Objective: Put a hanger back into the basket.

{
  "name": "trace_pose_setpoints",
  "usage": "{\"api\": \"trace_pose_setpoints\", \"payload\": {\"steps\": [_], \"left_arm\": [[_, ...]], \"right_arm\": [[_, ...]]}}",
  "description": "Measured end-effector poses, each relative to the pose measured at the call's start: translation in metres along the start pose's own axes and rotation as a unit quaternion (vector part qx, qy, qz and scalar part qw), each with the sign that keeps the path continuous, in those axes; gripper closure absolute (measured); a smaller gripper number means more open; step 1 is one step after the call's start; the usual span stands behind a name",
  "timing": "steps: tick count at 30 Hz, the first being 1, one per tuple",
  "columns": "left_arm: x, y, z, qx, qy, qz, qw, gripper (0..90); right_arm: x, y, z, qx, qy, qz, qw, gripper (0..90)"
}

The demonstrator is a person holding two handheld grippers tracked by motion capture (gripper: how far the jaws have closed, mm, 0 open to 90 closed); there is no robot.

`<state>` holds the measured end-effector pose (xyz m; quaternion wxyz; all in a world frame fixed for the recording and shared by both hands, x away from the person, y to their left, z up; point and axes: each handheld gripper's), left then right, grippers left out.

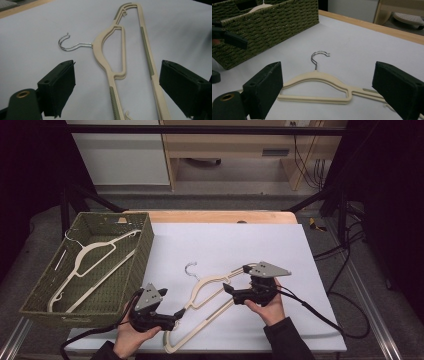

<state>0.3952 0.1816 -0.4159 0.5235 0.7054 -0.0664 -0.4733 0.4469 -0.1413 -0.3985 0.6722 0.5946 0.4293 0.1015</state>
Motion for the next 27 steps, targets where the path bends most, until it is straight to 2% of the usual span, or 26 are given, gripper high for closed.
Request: {"api": "trace_pose_setpoints", "payload": {"steps": [2,3,4,5,6,7,8,9,10,11,13,14,17,18,20,27], "left_arm": [[0.003,-0.002,0.0,-0.002,0.0,-0.005,1.0,13.6],[0.006,-0.006,-0.001,-0.009,-0.004,0.0,1.0,14.1],[0.006,-0.006,-0.001,-0.009,-0.004,0.0,1.0,16.9],[0.007,-0.009,-0.004,-0.021,-0.009,0.004,0.9997,16.9],[0.008,-0.014,-0.01,-0.037,-0.012,0.009,0.9992,17.9],[0.008,-0.014,-0.01,-0.037,-0.012,0.009,0.9992,18.7],[0.008,-0.021,-0.015,-0.056,-0.018,0.023,0.998,19.8],[0.008,-0.021,-0.015,-0.056,-0.018,0.023,0.998,20.2],[0.008,-0.024,-0.018,-0.069,-0.026,0.027,0.9969,20.2],[0.009,-0.026,-0.02,-0.08,-0.029,0.02,0.9962,20.2],[0.011,-0.026,-0.019,-0.061,-0.007,0.005,0.9981,19.3],[0.01,-0.026,-0.018,-0.055,-0.004,0.007,0.9985,19.3],[0.009,-0.025,-0.016,-0.053,-0.012,0.016,0.9984,18.5],[0.009,-0.026,-0.016,-0.052,-0.017,0.013,0.9984,17.8],[0.01,-0.027,-0.015,-0.053,-0.017,0.012,0.9984,16.6],[0.011,-0.033,-0.019,-0.052,-0.015,0.004,0.9986,11.9]], "right_arm": [[0.005,0.002,-0.001,0.001,0.002,-0.004,1.0,10.9],[0.017,0.005,-0.004,0.0,0.004,-0.01,0.9999,13.1],[0.017,0.005,-0.004,0.0,0.004,-0.01,0.9999,13.1],[0.023,0.007,-0.005,0.001,0.006,-0.014,0.9999,14.2],[0.036,0.01,-0.007,0.004,0.008,-0.021,0.9997,15.6],[0.036,0.01,-0.007,0.004,0.008,-0.021,0.9997,15.6],[0.049,0.013,-0.009,0.003,0.007,-0.033,0.9994,16.4],[0.049,0.013,-0.009,0.003,0.007,-0.033,0.9994,16.4],[0.055,0.014,-0.009,-0.001,0.005,-0.038,0.9993,17.1],[0.061,0.015,-0.009,-0.003,0.006,-0.042,0.9991,17.6],[0.077,0.017,-0.009,0.003,0.001,-0.053,0.9986,19.7],[0.082,0.018,-0.008,0.003,0.001,-0.057,0.9984,20.7],[0.092,0.018,-0.009,0.005,0.002,-0.066,0.9978,22.9],[0.103,0.018,-0.01,0.001,0.004,-0.078,0.997,26.6],[0.109,0.018,-0.01,-0.003,0.004,-0.085,0.9964,27.3],[0.14,0.012,-0.012,0.001,0.008,-0.126,0.992,42.1]]}}
Point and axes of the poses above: each handheld gripper's, and its own axes: x roughly forward along the jaws, y roughly out of its top, z roughly to its right, and after that the axes turned 3 degrees about -z, right-handed
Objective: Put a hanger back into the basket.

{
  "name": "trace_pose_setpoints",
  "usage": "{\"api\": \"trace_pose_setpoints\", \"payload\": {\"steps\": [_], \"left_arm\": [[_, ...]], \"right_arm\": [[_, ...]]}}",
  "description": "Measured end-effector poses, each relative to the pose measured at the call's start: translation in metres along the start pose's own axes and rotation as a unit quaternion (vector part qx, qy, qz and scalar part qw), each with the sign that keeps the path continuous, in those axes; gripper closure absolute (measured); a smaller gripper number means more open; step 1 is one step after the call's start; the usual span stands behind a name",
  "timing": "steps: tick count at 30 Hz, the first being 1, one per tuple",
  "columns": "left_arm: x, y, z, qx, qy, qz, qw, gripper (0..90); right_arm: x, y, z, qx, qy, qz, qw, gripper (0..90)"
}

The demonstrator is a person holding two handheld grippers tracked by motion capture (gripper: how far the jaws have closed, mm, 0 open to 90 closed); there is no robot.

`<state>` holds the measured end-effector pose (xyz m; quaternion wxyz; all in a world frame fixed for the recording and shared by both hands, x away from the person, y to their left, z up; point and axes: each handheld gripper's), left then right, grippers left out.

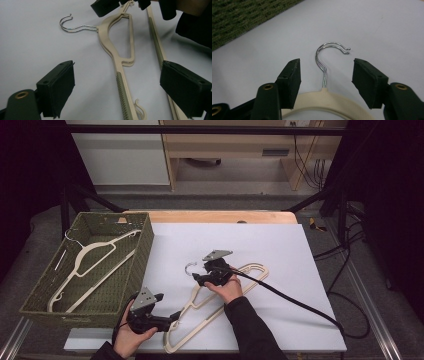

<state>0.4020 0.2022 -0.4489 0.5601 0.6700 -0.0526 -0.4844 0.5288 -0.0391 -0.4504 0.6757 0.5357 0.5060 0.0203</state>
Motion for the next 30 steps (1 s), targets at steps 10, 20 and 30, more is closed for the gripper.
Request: {"api": "trace_pose_setpoints", "payload": {"steps": [10,20,30], "left_arm": [[0.003,-0.002,-0.003,-0.01,0.0,-0.004,0.9999,9.7],[0.006,-0.003,-0.003,-0.004,-0.002,-0.01,0.9999,10.4],[0.006,-0.002,-0.003,-0.007,-0.005,-0.009,0.9999,10.8]], "right_arm": [[0.025,0.0,0.001,0.008,0.009,-0.042,0.999,65.9],[0.035,-0.001,0.002,0.01,0.002,-0.059,0.9982,80.1],[0.038,-0.001,-0.001,0.019,-0.009,-0.059,0.998,88.8]]}}
Point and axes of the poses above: each handheld gripper's, and its own axes: x roughly forward along the jaws, y roughly out of its top, z roughly to its right, and after that the axes turned 3 degrees about -z, right-handed
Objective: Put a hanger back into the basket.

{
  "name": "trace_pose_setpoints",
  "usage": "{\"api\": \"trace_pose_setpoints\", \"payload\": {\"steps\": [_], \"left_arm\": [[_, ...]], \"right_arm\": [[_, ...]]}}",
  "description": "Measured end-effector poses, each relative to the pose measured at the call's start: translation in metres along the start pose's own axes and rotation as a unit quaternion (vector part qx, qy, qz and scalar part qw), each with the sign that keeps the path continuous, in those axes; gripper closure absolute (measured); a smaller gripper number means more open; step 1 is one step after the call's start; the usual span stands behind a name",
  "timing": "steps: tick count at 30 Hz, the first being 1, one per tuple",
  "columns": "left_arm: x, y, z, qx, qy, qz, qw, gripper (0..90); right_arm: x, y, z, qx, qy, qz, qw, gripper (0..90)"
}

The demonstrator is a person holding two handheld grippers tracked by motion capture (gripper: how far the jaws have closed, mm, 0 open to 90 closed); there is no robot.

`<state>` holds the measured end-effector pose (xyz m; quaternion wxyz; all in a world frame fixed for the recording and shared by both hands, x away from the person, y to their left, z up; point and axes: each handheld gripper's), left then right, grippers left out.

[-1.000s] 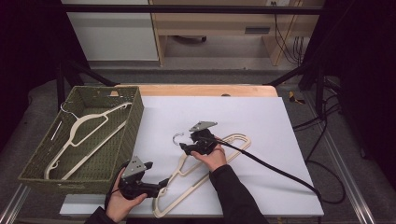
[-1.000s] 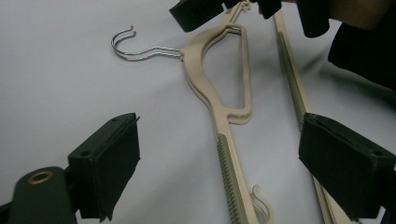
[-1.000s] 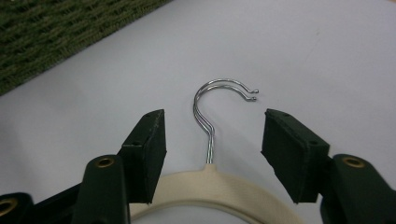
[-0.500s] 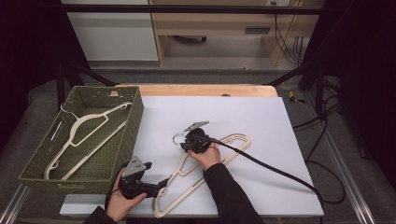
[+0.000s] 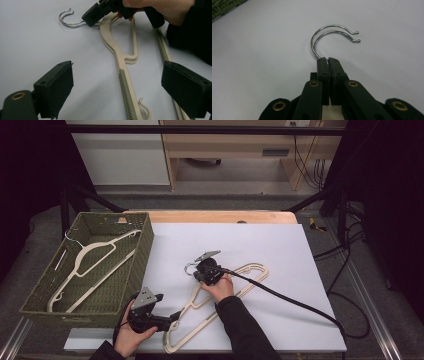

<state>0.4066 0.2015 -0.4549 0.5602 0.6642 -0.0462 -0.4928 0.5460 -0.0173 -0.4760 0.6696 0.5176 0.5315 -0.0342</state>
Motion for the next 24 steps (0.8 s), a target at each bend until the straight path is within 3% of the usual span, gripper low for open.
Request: {"api": "trace_pose_setpoints", "payload": {"steps": [9,14,24], "left_arm": [[0.004,0.005,0.001,0.002,-0.002,0.0,1.0,11.6],[0.006,0.016,0.001,0.004,-0.007,0.002,1.0,13.4],[0.031,0.041,-0.001,0.0,-0.028,-0.013,0.9995,23.7]], "right_arm": [[-0.011,0.001,-0.006,-0.008,-0.005,0.026,0.9996,89.1],[-0.021,0.002,-0.009,-0.016,-0.005,0.037,0.9992,89.3],[-0.044,0.001,-0.01,-0.026,0.008,0.067,0.9974,89.4]]}}
Point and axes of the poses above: each handheld gripper's, and its own axes: x roughly forward along the jaws, y roughly out of its top, z roughly to its right, and after that the axes turned 3 degrees about -z, right-handed
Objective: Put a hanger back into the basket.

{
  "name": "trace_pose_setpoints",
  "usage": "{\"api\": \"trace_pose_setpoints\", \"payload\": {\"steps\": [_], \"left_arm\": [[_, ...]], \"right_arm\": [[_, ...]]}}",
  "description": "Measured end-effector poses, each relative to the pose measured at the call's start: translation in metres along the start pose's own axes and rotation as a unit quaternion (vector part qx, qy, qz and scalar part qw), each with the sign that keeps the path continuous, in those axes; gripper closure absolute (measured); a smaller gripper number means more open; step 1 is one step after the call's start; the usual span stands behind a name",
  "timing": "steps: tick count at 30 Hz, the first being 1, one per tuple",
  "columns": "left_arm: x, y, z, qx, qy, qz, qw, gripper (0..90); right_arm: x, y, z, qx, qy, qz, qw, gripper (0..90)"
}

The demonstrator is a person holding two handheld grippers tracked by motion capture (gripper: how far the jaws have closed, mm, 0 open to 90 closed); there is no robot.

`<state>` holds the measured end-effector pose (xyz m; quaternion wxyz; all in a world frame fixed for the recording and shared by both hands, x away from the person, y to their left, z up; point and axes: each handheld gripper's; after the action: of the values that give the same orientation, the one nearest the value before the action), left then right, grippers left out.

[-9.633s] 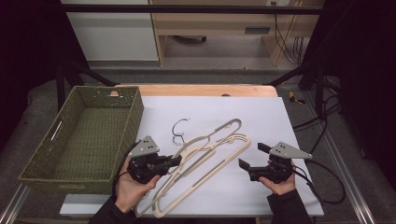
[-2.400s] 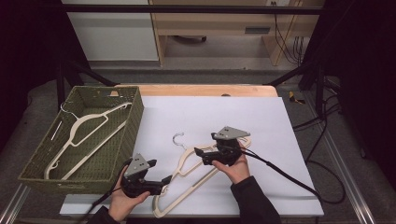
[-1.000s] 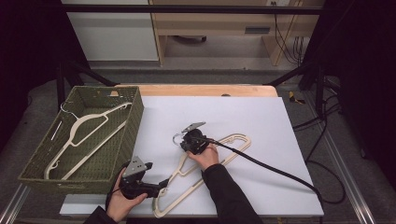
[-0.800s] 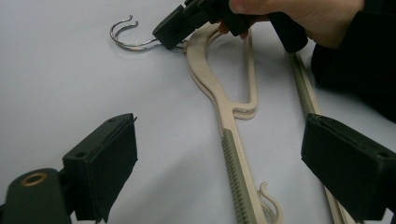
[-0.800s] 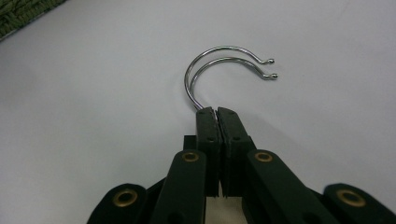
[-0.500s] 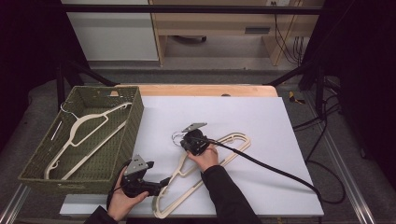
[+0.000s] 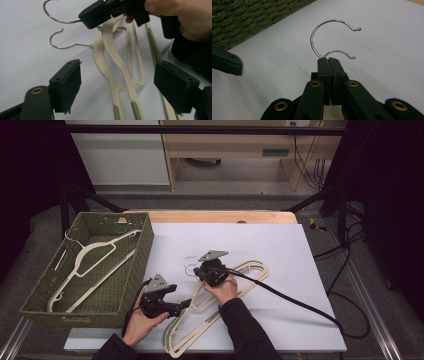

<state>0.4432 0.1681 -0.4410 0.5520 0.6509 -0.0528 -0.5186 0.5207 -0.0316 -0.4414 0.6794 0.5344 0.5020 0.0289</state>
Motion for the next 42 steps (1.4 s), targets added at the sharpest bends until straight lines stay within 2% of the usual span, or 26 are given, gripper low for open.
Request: {"api": "trace_pose_setpoints", "payload": {"steps": [5,8,12,16,18,22,23,28,34,35,37,39,40,42], "left_arm": [[0.017,0.006,0.0,-0.006,-0.015,-0.02,0.9997,30.4],[0.024,0.008,0.0,-0.009,-0.023,-0.024,0.9994,35.5],[0.033,0.011,0.002,-0.014,-0.038,-0.035,0.9986,47.4],[0.038,0.012,0.003,-0.023,-0.045,-0.041,0.9979,55.4],[0.039,0.013,0.003,-0.036,-0.059,-0.042,0.9967,60.2],[0.038,0.014,0.005,-0.038,-0.07,-0.04,0.9961,69.0],[0.038,0.014,0.008,-0.041,-0.073,-0.038,0.9957,73.5],[0.036,0.015,0.012,-0.045,-0.072,-0.032,0.9959,75.3],[0.032,0.018,0.023,-0.048,-0.07,-0.02,0.9962,78.2],[0.03,0.019,0.026,-0.048,-0.069,-0.019,0.9963,79.0],[0.03,0.02,0.028,-0.047,-0.069,-0.017,0.9964,79.4],[0.027,0.021,0.031,-0.047,-0.071,-0.014,0.9963,80.5],[0.027,0.021,0.031,-0.047,-0.071,-0.014,0.9963,80.8],[0.026,0.021,0.034,-0.046,-0.074,-0.011,0.9961,81.2]], "right_arm": [[-0.01,-0.001,-0.001,-0.006,0.005,0.016,0.9998,89.4],[-0.016,-0.001,-0.001,-0.007,0.008,0.024,0.9996,89.4],[-0.025,-0.002,-0.002,-0.009,0.014,0.037,0.9992,89.4],[-0.03,-0.002,-0.003,-0.013,0.015,0.045,0.9988,89.4],[-0.033,-0.002,-0.003,-0.015,0.014,0.047,0.9987,89.3],[-0.038,-0.003,-0.003,-0.019,0.016,0.048,0.9985,89.3],[-0.04,-0.004,-0.003,-0.02,0.017,0.052,0.9983,89.3],[-0.046,-0.006,-0.003,-0.022,0.016,0.058,0.9979,89.0],[-0.064,-0.009,-0.002,-0.025,0.016,0.07,0.9971,87.8],[-0.072,-0.012,-0.003,-0.025,0.02,0.071,0.9969,85.1],[-0.076,-0.014,-0.003,-0.028,0.018,0.074,0.9967,83.3],[-0.091,-0.022,-0.001,-0.028,0.023,0.088,0.9955,76.0],[-0.091,-0.022,-0.001,-0.028,0.023,0.088,0.9955,76.0],[-0.103,-0.029,0.002,-0.023,0.027,0.101,0.9943,71.4]]}}
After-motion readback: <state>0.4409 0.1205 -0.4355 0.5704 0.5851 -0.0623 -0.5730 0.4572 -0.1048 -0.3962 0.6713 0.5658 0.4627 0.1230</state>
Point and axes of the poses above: each handheld gripper's, and its own axes: x roughly forward along the jaws, y roughly out of its top, z roughly to its right, and after that the axes turned 3 degrees about -z, right-handed
